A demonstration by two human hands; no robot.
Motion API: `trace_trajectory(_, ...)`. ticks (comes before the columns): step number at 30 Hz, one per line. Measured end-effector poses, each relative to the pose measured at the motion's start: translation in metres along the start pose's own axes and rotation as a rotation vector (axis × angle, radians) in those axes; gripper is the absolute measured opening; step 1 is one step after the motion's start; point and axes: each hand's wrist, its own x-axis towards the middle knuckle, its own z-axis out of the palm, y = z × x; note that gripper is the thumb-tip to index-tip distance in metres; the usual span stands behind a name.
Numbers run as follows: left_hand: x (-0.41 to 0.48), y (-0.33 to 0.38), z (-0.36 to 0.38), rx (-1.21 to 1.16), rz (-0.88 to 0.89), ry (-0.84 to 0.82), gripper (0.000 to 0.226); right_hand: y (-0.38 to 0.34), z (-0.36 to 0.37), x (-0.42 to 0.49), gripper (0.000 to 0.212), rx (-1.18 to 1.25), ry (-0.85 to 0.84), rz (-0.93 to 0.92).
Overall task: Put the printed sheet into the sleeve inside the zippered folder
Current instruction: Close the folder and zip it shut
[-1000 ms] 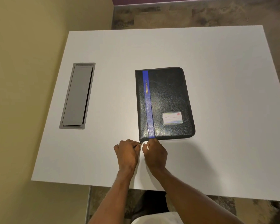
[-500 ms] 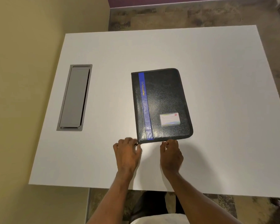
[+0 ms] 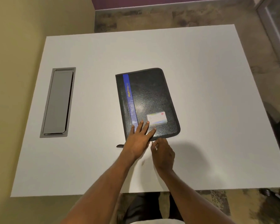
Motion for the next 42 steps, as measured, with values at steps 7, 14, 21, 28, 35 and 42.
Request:
trace_trajectory(7, -0.007, -0.003, -0.011, 0.157, 0.105, -0.07, 0.055, 0.007, -0.014, 0.004, 0.012, -0.027, 0.051, 0.016)
trace_trajectory(14, -0.017, 0.0, -0.019, 0.228, 0.113, -0.091, 0.058, 0.044, -0.046, 0.031, 0.009, -0.004, 0.134, 0.091)
trace_trajectory(21, -0.027, 0.0, -0.022, 0.326, 0.217, -0.018, 0.063, 0.07, -0.068, 0.076, 0.02, -0.117, 0.178, -0.067)
trace_trajectory(28, -0.022, -0.002, -0.011, 0.237, 0.118, -0.065, 0.061, 0.059, -0.075, 0.12, 0.009, -0.065, 0.004, -0.106)
trace_trajectory(35, 0.024, -0.014, -0.058, -0.047, -0.066, 0.277, 0.032, 0.049, -0.091, 0.129, 0.01, -0.064, -0.176, -0.157)
trace_trajectory(42, 0.153, -0.087, -0.138, -0.38, -0.373, 0.223, 0.059, 0.046, -0.1, 0.137, 0.009, -0.087, -0.29, -0.145)
